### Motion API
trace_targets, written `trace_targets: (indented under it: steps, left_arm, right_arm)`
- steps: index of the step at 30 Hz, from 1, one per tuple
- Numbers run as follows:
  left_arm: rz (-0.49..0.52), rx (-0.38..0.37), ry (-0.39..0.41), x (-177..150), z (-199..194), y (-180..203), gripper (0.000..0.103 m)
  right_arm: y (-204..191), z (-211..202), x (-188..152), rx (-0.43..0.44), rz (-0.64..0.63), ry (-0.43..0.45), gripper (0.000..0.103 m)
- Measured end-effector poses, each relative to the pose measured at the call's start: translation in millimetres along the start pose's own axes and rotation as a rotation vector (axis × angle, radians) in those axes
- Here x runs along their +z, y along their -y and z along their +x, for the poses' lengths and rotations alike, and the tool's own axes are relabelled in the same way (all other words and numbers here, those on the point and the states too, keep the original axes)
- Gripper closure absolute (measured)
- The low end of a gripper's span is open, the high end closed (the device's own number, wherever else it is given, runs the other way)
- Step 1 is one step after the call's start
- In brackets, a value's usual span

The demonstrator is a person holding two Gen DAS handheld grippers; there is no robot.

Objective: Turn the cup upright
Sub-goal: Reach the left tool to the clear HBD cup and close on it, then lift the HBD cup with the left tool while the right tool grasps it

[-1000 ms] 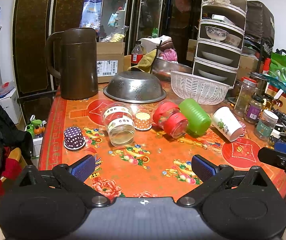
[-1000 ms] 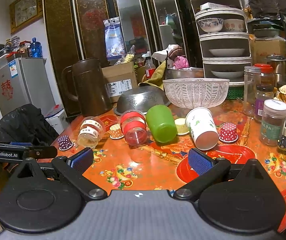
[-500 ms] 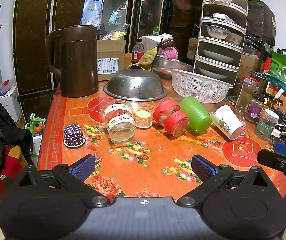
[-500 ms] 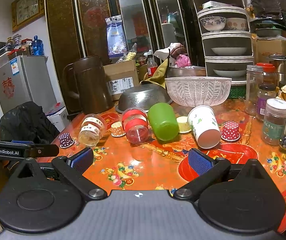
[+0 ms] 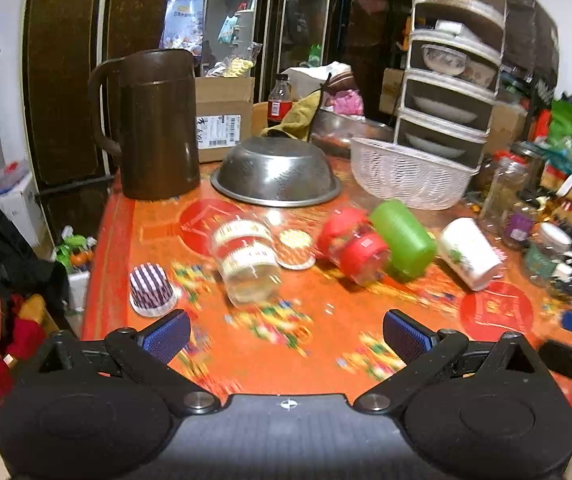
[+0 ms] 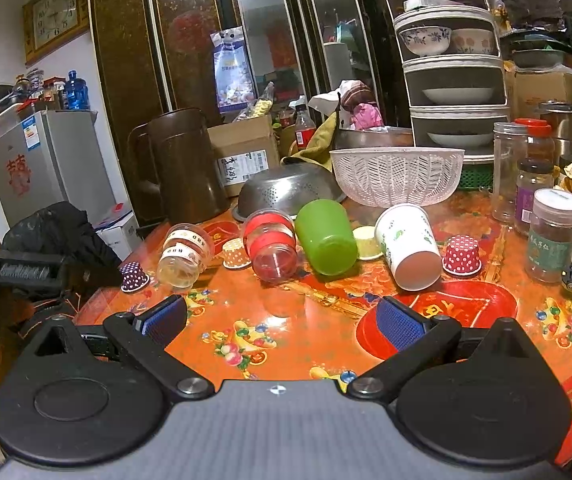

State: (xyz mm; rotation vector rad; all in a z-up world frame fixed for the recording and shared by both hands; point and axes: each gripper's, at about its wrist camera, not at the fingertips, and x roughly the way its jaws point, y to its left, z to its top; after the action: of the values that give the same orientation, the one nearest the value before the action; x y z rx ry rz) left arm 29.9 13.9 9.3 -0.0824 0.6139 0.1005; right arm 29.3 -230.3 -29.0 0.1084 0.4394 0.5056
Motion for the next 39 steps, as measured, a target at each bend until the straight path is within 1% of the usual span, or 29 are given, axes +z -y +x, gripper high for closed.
trace_targets:
  steps: [2,5,7,8,9,12,16,17,18,20,22,23,24,26,29,31,33,36,39]
  left_arm:
    - [0.008,0.006,-0.049,18,19,-4,0.0]
    - [-0.016,-0.03,-0.182,47,63,-14,0.0]
    - [-0.047,-0.006,-0.224,60,88,-20,0.0]
    - [-0.054,0.013,-0.244,66,100,-21,0.004]
    - [-0.07,0.025,-0.263,70,110,-23,0.009]
    - [-0.107,0.026,-0.332,75,138,-26,0.013]
    - [-0.104,0.061,-0.365,76,156,-22,0.013]
    - [-0.112,0.069,-0.375,75,159,-22,0.015]
    - [-0.123,0.071,-0.385,75,164,-24,0.018]
    - [-0.14,0.068,-0.401,72,169,-27,0.022]
    - [-0.139,0.076,-0.406,71,172,-27,0.03]
    - [-0.133,0.085,-0.408,70,172,-26,0.036]
    - [-0.125,0.09,-0.412,69,171,-24,0.039]
    - [-0.112,0.089,-0.405,68,166,-23,0.04]
    - [-0.093,0.082,-0.371,70,146,-22,0.041]
    - [-0.074,0.079,-0.317,71,120,-21,0.041]
    - [-0.04,0.066,-0.281,71,93,-20,0.041]
    - [0.014,0.056,-0.247,70,50,-20,0.041]
    - [0.042,0.053,-0.197,63,4,-19,0.041]
  right_arm:
    - [3,-1,0,0.006,0.01,0.005,0.001]
    - [7,-4,-2,0.022,0.03,0.011,0.001]
    - [10,-6,-3,0.028,0.044,0.013,0.001]
    - [12,-7,-3,0.03,0.05,0.014,0.001]
    - [14,-7,-4,0.033,0.055,0.015,0.001]
    - [17,-12,-4,0.033,0.066,0.02,0.001]
    - [24,-16,-4,0.025,0.075,0.025,0.001]
    - [26,-16,-4,0.023,0.079,0.026,0.001]
    - [28,-16,-5,0.022,0.084,0.027,0.001]
    - [31,-15,-5,0.023,0.094,0.025,0.001]
    - [32,-13,-6,0.028,0.099,0.022,0.001]
    - [32,-12,-7,0.03,0.099,0.019,0.001]
    - [31,-12,-7,0.032,0.1,0.017,0.001]
    - [31,-12,-7,0.04,0.099,0.015,0.001]
    - [30,-11,-8,0.044,0.096,0.011,0.001]
    - [31,-10,-8,0.044,0.097,0.005,0.001]
    - [31,-10,-9,0.05,0.101,-0.001,0.001]
    - [31,-8,-10,0.056,0.102,-0.012,0.001]
    - [29,-6,-12,0.058,0.109,-0.024,0.001]
